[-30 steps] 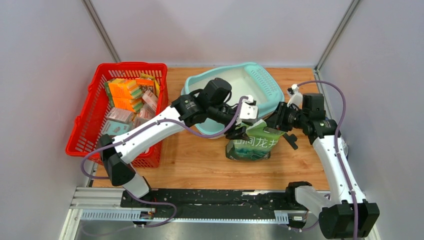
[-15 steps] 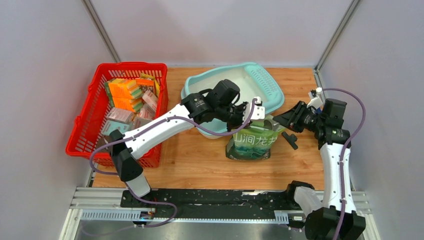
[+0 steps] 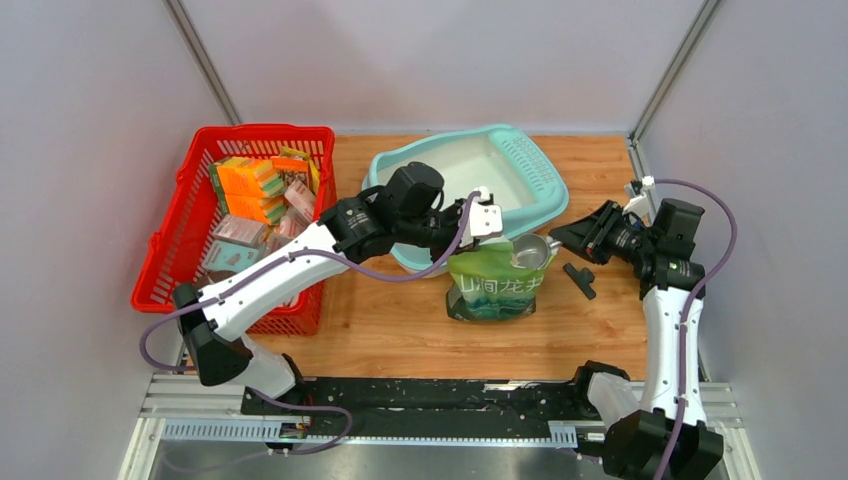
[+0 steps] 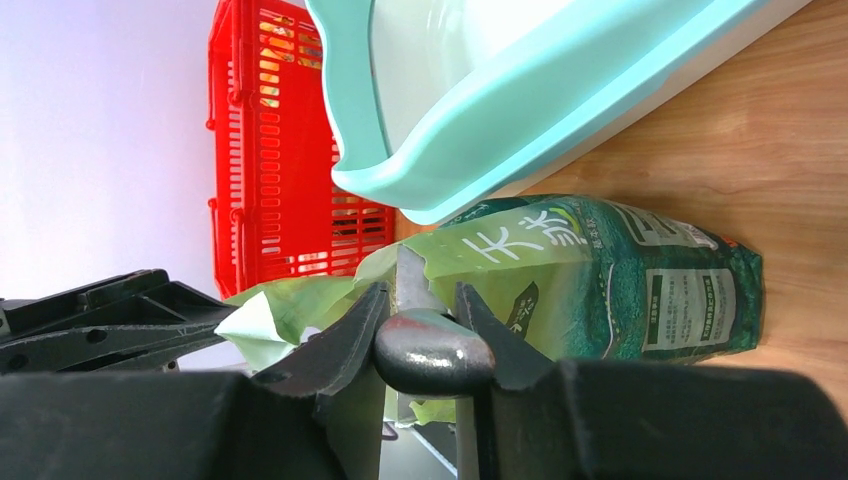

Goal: Fill the litter box with clean litter

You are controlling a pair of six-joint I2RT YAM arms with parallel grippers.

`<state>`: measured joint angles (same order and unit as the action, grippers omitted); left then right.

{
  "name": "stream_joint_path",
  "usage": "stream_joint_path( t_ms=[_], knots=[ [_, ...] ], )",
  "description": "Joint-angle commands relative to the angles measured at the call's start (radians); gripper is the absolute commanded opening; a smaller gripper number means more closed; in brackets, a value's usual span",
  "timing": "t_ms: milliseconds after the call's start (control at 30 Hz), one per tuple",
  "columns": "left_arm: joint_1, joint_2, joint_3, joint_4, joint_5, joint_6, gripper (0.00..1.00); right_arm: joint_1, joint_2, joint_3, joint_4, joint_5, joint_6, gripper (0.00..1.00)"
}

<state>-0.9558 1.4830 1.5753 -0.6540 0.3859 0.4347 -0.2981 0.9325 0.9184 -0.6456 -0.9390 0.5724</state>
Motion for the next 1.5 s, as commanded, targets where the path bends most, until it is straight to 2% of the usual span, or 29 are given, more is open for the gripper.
stream_joint_path(
  t_ms=[0, 367, 733, 933, 1267, 1467],
  knots=[
    [0.023, -0.090, -0.001, -0.032, -0.032, -0.027, 0.00, -0.027, 0.008, 0.004, 0.055, -0.104, 0.056, 0.00],
    [0.031, -0.127, -0.011, -0.058, -0.025, -0.011, 0.00, -0.049, 0.040, 0.020, 0.175, -0.136, 0.170, 0.00],
    [0.035, -0.098, -0.008, -0.038, -0.030, -0.024, 0.00, -0.046, -0.001, 0.168, -0.061, -0.038, -0.072, 0.00],
    [0.040, -0.089, -0.014, -0.021, -0.028, -0.037, 0.00, -0.050, -0.029, 0.139, -0.069, -0.043, -0.037, 0.00],
    [0.051, -0.087, -0.008, -0.013, -0.019, -0.051, 0.00, -0.046, -0.003, 0.286, -0.114, -0.009, -0.107, 0.00],
    [0.051, -0.085, 0.006, 0.008, -0.010, -0.073, 0.00, -0.044, -0.010, 0.205, -0.154, 0.008, -0.103, 0.00]
  ],
)
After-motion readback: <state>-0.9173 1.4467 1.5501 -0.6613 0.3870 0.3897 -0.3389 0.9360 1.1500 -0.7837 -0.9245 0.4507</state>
